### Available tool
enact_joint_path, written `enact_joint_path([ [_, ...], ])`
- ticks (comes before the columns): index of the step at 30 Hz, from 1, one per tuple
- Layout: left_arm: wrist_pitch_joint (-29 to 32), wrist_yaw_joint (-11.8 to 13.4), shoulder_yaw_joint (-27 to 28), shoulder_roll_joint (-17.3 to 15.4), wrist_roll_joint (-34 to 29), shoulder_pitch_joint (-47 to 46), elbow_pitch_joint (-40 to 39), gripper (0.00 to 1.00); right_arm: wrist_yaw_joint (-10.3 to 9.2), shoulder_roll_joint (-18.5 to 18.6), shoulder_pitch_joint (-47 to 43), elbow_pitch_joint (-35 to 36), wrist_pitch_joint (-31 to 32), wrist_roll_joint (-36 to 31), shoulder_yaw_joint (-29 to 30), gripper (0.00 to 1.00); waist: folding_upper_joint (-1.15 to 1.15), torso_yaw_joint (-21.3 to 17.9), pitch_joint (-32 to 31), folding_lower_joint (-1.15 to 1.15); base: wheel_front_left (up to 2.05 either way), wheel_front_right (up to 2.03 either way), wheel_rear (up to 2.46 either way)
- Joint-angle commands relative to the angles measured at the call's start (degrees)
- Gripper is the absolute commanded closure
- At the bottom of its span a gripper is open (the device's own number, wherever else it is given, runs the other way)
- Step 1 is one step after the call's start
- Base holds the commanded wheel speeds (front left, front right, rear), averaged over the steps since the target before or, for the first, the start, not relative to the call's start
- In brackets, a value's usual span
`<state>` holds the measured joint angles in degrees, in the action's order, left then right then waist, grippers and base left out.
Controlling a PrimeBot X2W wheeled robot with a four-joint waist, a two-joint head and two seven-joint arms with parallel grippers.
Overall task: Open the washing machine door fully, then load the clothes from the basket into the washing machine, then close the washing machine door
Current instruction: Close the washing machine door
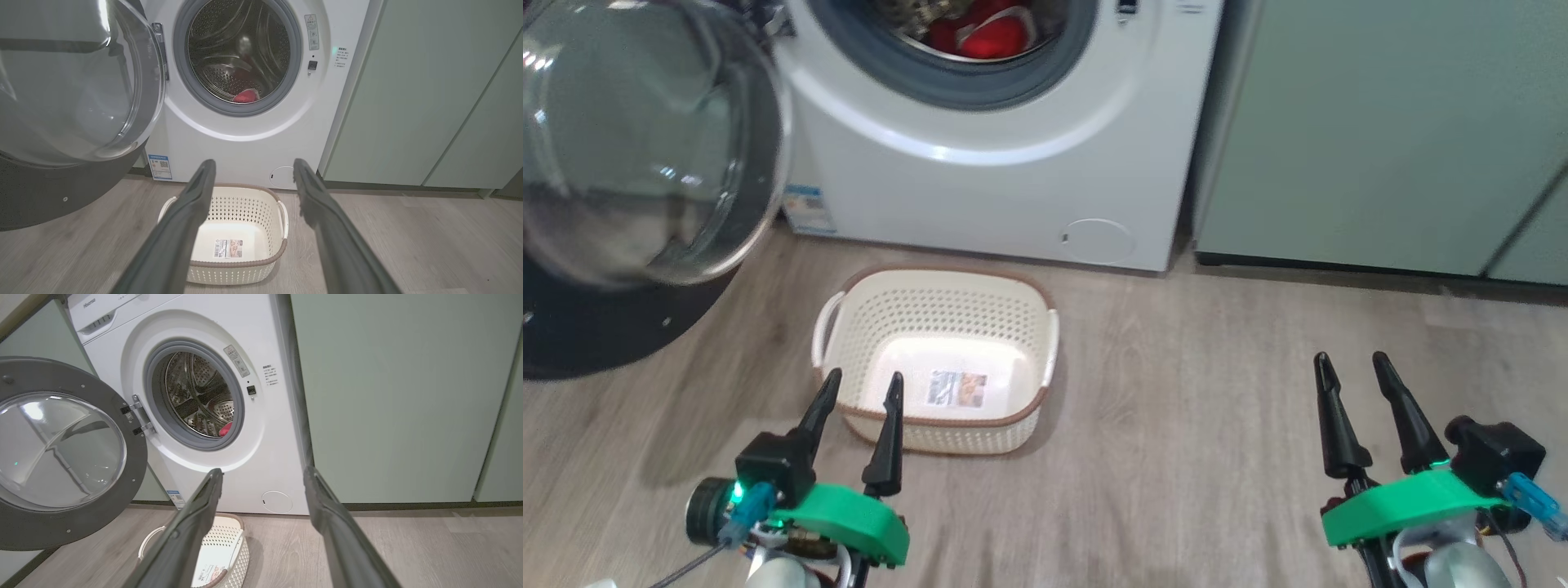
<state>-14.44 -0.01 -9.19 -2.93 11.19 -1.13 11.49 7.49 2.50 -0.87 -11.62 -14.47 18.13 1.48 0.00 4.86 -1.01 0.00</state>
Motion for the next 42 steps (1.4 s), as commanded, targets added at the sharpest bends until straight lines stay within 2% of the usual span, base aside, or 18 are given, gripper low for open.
enact_joint_path([
  [1,-0.6,0.2,1.7,0.1,0.0,-3.1,-1.6,0.00,0.00,0.4,1.5,2.0,-0.5,-0.6,-1.6,0.00,0.00,2.4,1.2,0.00,0.00,0.00,0.00],
  [11,-0.6,-0.1,2.2,0.1,-1.3,-3.1,-1.1,0.00,0.00,0.4,1.4,1.9,-0.5,0.1,-2.6,0.00,0.00,13.4,1.3,0.00,0.00,0.00,0.00],
  [13,-0.6,-0.3,2.3,0.0,-1.6,-3.1,-1.0,0.00,0.00,0.4,1.4,1.8,-0.5,0.3,-2.8,0.00,0.00,14.7,0.8,0.00,0.00,0.00,0.00],
  [22,-0.6,-1.2,6.0,-0.1,-3.5,-2.1,-2.2,0.00,0.00,0.4,1.7,2.1,-0.5,3.0,-5.0,0.00,0.00,23.7,-1.1,0.00,0.00,0.00,0.00],
  [31,-0.6,0.6,9.1,0.0,-3.1,0.2,-6.7,0.00,0.00,0.4,6.3,0.1,-0.5,2.8,-8.8,0.00,0.00,25.0,1.0,0.00,0.00,0.00,0.00],
  [42,-0.6,1.9,10.6,0.0,-2.6,1.2,-9.2,0.00,0.00,0.4,9.2,-1.9,-0.5,3.3,-10.6,0.00,0.00,25.1,1.3,0.00,0.00,0.00,0.00],
])
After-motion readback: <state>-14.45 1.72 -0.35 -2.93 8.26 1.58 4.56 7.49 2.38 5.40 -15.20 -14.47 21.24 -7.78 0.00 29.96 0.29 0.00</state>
